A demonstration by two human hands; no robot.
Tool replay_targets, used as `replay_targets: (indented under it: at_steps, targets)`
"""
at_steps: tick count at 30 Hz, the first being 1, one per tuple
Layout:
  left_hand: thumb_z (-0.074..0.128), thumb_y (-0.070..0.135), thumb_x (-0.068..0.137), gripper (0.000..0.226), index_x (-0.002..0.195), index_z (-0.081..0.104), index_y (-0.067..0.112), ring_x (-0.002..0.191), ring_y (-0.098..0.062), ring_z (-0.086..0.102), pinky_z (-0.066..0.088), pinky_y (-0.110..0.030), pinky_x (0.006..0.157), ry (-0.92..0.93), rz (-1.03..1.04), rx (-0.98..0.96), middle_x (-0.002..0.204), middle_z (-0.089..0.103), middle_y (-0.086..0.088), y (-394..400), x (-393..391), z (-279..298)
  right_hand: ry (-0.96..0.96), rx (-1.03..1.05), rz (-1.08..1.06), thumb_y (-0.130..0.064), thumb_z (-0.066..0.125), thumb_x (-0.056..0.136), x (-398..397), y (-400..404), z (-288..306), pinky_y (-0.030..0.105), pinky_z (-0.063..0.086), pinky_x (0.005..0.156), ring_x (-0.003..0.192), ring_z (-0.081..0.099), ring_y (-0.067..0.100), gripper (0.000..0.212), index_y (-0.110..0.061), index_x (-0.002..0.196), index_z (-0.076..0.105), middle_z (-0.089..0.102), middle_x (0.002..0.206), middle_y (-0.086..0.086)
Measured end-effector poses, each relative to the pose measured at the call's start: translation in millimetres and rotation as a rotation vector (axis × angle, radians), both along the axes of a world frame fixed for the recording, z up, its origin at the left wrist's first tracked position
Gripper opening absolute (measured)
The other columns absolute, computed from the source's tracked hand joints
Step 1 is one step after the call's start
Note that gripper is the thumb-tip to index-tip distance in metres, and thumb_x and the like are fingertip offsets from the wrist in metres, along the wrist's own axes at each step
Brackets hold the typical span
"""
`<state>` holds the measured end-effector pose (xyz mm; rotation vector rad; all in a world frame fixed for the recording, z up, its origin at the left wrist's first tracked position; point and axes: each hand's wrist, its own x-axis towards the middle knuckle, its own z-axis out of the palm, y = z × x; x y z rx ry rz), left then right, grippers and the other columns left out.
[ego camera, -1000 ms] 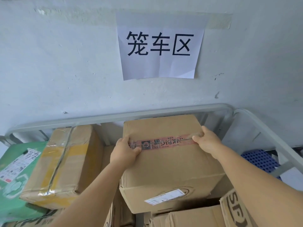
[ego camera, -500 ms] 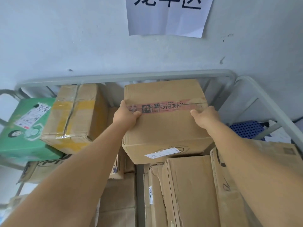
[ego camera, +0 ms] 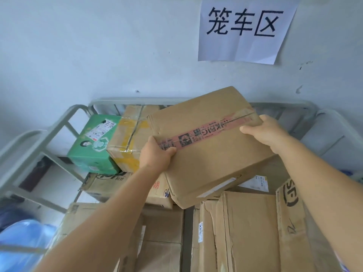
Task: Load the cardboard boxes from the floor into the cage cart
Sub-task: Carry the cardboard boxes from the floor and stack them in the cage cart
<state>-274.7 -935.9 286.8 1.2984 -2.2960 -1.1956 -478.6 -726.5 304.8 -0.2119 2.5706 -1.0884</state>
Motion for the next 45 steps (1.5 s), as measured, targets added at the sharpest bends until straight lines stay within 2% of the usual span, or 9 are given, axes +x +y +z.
replay_targets:
  at_steps: [6,11,16,19,22,24,30,34,45]
  targets:
    - [0.074,0.031,0.082,0.042,0.112,0.054,0.010,0.091,-0.023,0.060,0.053,-0.038,0.079,0.011,0.064,0.021,0.103,0.062,-0.005,5,63,15,0.085,0.018,0.102,-0.042,0.077,0.076,43,-15,26,0.041,0.050,0.090,0.103,0.060,0.026,0.042,-0.022,0.107,0.056,0.063,0.110,0.002]
    - [0.074,0.030,0.082,0.038,0.107,0.054,0.010,0.086,-0.022,0.058,0.051,-0.034,0.075,0.023,0.075,0.072,0.097,0.061,-0.003,6,117,21,0.128,0.095,0.126,-0.053,0.078,0.066,88,-20,40,0.043,0.052,0.091,0.105,0.061,0.026,0.065,-0.020,0.118,0.059,0.063,0.117,0.003]
    - [0.071,0.026,0.084,0.018,0.089,0.065,0.009,0.078,-0.025,0.060,0.056,-0.039,0.076,-0.057,0.060,0.137,0.077,0.062,-0.004,6,181,19,0.064,0.124,0.188,-0.041,0.078,0.077,147,-31,31,0.034,0.049,0.077,0.088,0.060,0.023,0.032,-0.022,0.092,0.059,0.062,0.093,0.000]
    - [0.068,0.025,0.087,0.017,0.092,0.065,0.009,0.065,-0.022,0.055,0.053,-0.038,0.064,-0.135,0.037,0.168,0.070,0.057,-0.004,7,214,10,0.018,0.168,0.218,-0.043,0.079,0.075,179,-39,19,0.035,0.050,0.082,0.093,0.061,0.024,0.037,-0.020,0.096,0.060,0.064,0.103,0.003]
    - [0.064,0.023,0.089,0.020,0.100,0.066,0.007,0.064,-0.021,0.056,0.056,-0.038,0.061,-0.175,0.041,0.256,0.076,0.059,-0.007,8,239,-5,0.025,0.256,0.257,-0.051,0.078,0.071,200,-51,10,0.039,0.047,0.098,0.117,0.057,0.028,0.081,-0.016,0.138,0.049,0.058,0.133,0.007]
    - [0.064,0.023,0.090,0.023,0.104,0.063,0.004,0.067,-0.022,0.058,0.056,-0.034,0.053,-0.187,0.061,0.323,0.081,0.059,-0.008,8,252,-12,0.055,0.314,0.293,-0.050,0.075,0.076,214,-59,13,0.038,0.043,0.102,0.126,0.051,0.029,0.088,-0.016,0.148,0.039,0.051,0.142,0.008]
    - [0.067,0.016,0.088,0.021,0.079,0.051,0.006,0.091,-0.038,0.064,0.059,-0.049,0.062,-0.253,0.160,0.408,0.102,0.058,-0.019,-2,280,-22,0.038,0.337,0.401,-0.042,0.075,0.075,241,-92,0,0.035,0.049,0.088,0.104,0.060,0.028,0.052,-0.013,0.114,0.057,0.063,0.116,0.006]
    - [0.068,0.018,0.088,0.024,0.097,0.053,0.003,0.083,-0.032,0.061,0.051,-0.033,0.039,-0.329,0.147,0.432,0.120,0.051,-0.021,-4,284,-25,0.028,0.322,0.419,-0.041,0.076,0.075,247,-107,-13,0.041,0.047,0.097,0.113,0.058,0.029,0.064,-0.012,0.127,0.052,0.059,0.126,0.009]
    - [0.074,0.021,0.081,0.040,0.109,0.060,-0.002,0.080,-0.038,0.070,0.060,-0.048,0.062,-0.373,0.084,0.530,0.116,0.053,-0.022,6,293,-27,0.045,0.463,0.510,-0.039,0.075,0.081,228,-108,-9,0.034,0.050,0.082,0.092,0.063,0.027,0.045,-0.005,0.110,0.067,0.067,0.102,0.010]
